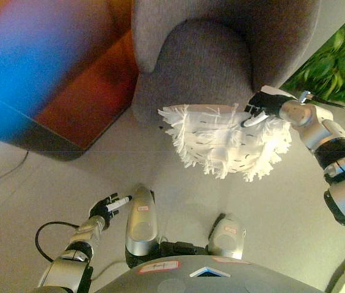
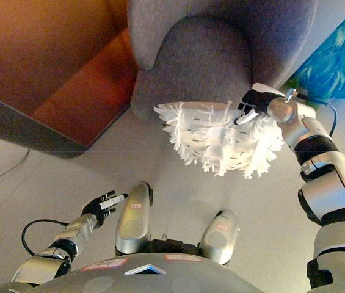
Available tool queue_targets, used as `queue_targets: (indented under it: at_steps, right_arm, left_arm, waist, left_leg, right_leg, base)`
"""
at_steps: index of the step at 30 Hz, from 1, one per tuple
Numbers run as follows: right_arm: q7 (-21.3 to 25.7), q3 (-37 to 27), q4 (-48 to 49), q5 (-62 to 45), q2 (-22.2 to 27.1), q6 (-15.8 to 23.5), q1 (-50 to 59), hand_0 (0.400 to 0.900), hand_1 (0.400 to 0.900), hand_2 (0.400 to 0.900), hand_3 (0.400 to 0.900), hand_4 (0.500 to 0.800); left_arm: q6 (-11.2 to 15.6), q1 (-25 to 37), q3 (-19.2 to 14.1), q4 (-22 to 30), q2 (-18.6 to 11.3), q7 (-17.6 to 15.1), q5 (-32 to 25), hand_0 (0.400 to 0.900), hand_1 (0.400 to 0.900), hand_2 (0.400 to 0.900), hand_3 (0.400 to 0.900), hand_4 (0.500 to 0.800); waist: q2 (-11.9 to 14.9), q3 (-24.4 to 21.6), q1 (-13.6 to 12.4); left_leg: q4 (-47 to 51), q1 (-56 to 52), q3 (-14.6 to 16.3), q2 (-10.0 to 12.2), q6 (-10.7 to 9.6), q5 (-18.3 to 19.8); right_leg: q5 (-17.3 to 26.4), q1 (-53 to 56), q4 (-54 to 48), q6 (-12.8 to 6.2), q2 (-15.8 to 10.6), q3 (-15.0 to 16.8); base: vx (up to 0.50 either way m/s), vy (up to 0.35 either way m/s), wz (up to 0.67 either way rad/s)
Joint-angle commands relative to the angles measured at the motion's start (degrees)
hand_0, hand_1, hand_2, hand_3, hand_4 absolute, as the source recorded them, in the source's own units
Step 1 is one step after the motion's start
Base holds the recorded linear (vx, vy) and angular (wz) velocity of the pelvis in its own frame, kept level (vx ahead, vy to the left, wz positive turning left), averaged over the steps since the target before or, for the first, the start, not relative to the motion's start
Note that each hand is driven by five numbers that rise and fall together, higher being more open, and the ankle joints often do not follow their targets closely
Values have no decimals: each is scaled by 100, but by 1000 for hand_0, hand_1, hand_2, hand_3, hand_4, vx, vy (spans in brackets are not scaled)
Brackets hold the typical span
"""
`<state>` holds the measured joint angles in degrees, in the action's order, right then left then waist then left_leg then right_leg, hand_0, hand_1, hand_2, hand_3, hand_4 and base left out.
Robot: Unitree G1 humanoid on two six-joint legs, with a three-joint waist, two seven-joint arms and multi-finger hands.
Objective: Pick up the pillow and put it on the sofa.
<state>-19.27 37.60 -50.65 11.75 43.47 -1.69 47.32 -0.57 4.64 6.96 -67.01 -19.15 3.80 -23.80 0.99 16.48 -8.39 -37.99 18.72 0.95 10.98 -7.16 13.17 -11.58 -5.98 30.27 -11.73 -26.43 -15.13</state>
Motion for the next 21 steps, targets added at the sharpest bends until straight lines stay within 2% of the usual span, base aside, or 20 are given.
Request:
queue_targets:
  at_steps: [1,2,3,5,6,7,8,10,11,14,16,17,18,19,20,21]
  right_arm:
    - [141,-774,238,-470,424,559,415,400,400,400,400,500]
    - [272,-732,327,-690,517,592,382,400,400,400,400,500]
    - [297,-719,346,-810,555,583,376,400,400,400,400,500]
    - [309,-665,229,-872,469,799,467,400,400,400,400,500]
    - [296,-671,234,-844,405,830,500,400,400,400,400,500]
    - [288,-675,193,-830,354,869,540,400,400,400,400,500]
    - [281,-675,163,-822,337,889,560,400,400,400,400,500]
    - [190,-760,-37,-874,395,1074,552,400,400,400,400,500]
    - [172,-825,-11,-869,406,1122,531,400,400,400,400,500]
    - [33,-859,168,-943,340,1063,597,400,400,400,400,500]
    - [-214,-699,49,-1052,285,1091,868,400,400,400,400,500]
    - [-356,-657,42,-1187,275,1036,990,400,400,400,400,500]
    - [-449,-617,99,-1172,253,990,1066,400,400,400,400,500]
    - [-486,-527,161,-1204,245,958,1133,400,400,400,400,500]
    - [-534,-361,222,-1308,284,868,1241,400,400,400,400,500]
    - [-551,-258,216,-1369,330,936,1303,400,400,400,400,500]
  left_arm:
    - [-152,-275,227,-287,-382,-118,693,900,900,900,900,800]
    - [-153,-237,450,-270,-512,-120,902,900,900,900,900,800]
    - [-187,-205,541,-252,-576,-110,1031,900,900,900,900,800]
    - [-135,-175,505,-312,-595,-130,1188,900,900,900,900,800]
    - [-89,-168,473,-338,-586,-140,1251,900,900,900,900,800]
    - [-52,-144,461,-365,-572,-150,1339,900,900,900,900,800]
    - [-36,-130,458,-379,-566,-146,1381,900,900,900,900,800]
    - [-57,-22,515,-389,-553,-101,1549,900,900,900,900,800]
    - [-82,53,542,-380,-560,-125,1584,900,900,900,900,800]
    - [-167,119,465,-382,-639,-197,1602,900,900,900,900,800]
    - [-203,33,353,-486,-686,-255,1486,900,900,900,900,800]
    - [-243,-89,307,-476,-683,-375,1251,900,900,900,900,800]
    - [-242,-217,208,-480,-673,-462,1086,900,900,900,900,800]
    - [-225,-314,84,-525,-670,-468,1041,900,900,900,900,800]
    - [-119,-425,-97,-607,-663,-400,1091,900,900,900,900,800]
    - [-60,-472,-140,-622,-611,-338,1094,900,900,900,900,800]
  waist:
    - [182,-684,-122]
    - [100,-715,21]
    - [130,-743,97]
    - [211,-773,81]
    - [272,-793,111]
    - [356,-819,170]
    - [384,-833,197]
    - [544,-905,306]
    - [613,-890,344]
    - [679,-807,322]
    - [695,-834,267]
    - [596,-875,281]
    - [526,-953,294]
    - [492,-1019,282]
    - [525,-1044,237]
    - [585,-993,173]
  left_leg:
    - [551,-704,-173,138,178,-386]
    - [887,-908,-171,68,476,-484]
    - [1029,-1027,-88,-7,534,-522]
    - [1397,-1319,194,-39,520,-599]
    - [1578,-1449,273,-47,498,-624]
    - [1707,-1555,280,-102,478,-603]
    - [1745,-1587,273,-126,475,-591]
    - [1858,-1750,174,-269,479,-337]
    - [1822,-1831,160,-258,483,-157]
    - [1690,-2013,70,-51,464,58]
    - [1766,-2173,85,296,354,-48]
    - [1930,-2453,103,558,236,-348]
    - [2121,-2728,117,767,34,-854]
    - [2131,-2727,102,965,-147,-1382]
    - [1614,-2328,-3,1172,-253,-2041]
    - [1208,-1947,-95,1103,-95,-2023]
  right_leg:
    - [1942,339,-781,60,-414,546]
    - [1909,-158,417,193,133,1234]
    - [2027,-357,608,231,428,1237]
    - [2396,-379,122,162,330,898]
    - [2493,-362,-416,125,397,869]
    - [2588,-349,-1118,92,496,904]
    - [2621,-341,-1348,79,536,920]
    - [2983,-423,-2523,-4,467,957]
    - [3236,-534,-2837,-43,362,905]
    - [3216,-615,-2750,-17,455,848]
    - [2754,-416,-2509,14,654,755]
    - [2362,-380,-2189,45,932,876]
    - [2136,-439,-1987,108,1163,886]
    - [1932,-414,-1898,231,1327,828]
    - [1714,-217,-1904,458,1464,738]
    - [1644,-3,-1992,576,1456,680]
  base:
    - [211,267,35]
    - [311,277,58]
    - [315,192,53]
    - [257,-107,-3]
    - [339,-293,-2]
    - [318,-306,16]
    - [381,-354,41]
    - [450,-483,55]
    - [410,-517,40]
    - [387,-563,11]
    - [420,-520,7]
    - [383,-326,15]
    - [359,-277,11]
    - [321,-315,11]
    - [322,-361,12]
    - [330,-342,11]
